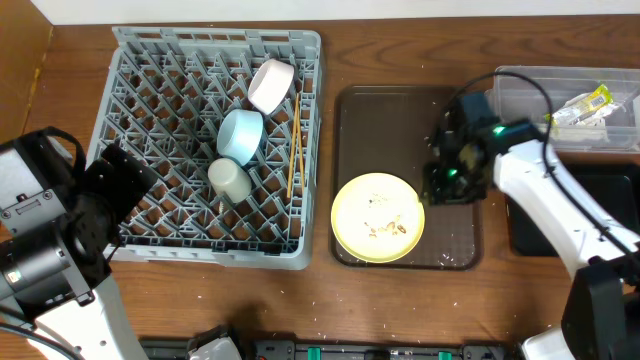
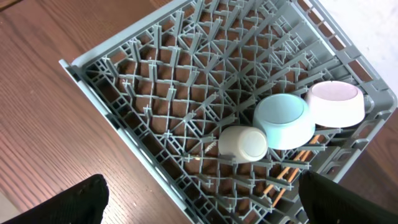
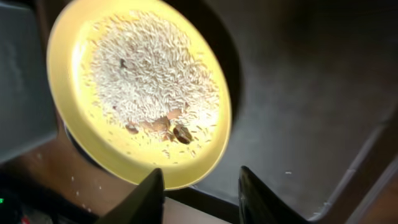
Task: Sort waste into correct bins and load items into the dishwasher
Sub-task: 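Move the right gripper to the yellow plate's edge and grip it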
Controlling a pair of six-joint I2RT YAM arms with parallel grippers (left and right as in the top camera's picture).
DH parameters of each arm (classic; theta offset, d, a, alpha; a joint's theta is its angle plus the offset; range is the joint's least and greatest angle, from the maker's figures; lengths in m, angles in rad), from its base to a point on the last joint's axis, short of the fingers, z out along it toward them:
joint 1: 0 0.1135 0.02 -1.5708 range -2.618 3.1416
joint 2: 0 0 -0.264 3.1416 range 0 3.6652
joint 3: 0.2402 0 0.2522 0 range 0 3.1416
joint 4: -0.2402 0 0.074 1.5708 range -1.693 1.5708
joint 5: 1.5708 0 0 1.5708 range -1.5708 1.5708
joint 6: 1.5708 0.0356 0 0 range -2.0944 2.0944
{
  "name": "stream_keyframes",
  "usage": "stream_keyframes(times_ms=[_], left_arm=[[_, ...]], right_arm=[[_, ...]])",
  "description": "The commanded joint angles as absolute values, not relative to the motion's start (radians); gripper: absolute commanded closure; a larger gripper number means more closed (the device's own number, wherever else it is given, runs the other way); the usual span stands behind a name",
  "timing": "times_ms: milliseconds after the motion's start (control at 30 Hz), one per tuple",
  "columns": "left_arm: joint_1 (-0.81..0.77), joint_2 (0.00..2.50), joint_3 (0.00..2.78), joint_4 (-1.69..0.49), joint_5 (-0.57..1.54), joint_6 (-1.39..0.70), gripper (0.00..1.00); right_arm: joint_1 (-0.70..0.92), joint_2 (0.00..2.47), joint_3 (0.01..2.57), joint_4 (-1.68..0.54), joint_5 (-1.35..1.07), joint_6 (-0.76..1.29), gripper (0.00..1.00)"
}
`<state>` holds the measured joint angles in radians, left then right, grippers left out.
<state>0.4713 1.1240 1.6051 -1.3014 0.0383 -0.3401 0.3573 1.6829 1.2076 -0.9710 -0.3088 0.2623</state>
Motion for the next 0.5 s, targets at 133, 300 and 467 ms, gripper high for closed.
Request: stream_keyframes(times_ms=[133, 300, 467], left_arm=[[0.476, 1.123, 1.612, -1.301, 0.029, -0.335, 0.01], [0.476, 1.123, 1.612, -1.301, 0.029, -0.335, 0.01], [0.476, 1.123, 1.612, -1.301, 0.029, -0.335, 0.01]], right_arm=[[0.386, 1.678, 1.134, -0.907, -0.165, 0.404, 0.56], [0.388, 1.709, 1.126, -0.866, -0.172, 0.42, 0.62], [0.388, 1.765, 1.126, -0.843, -0.192, 0.422, 0.65]])
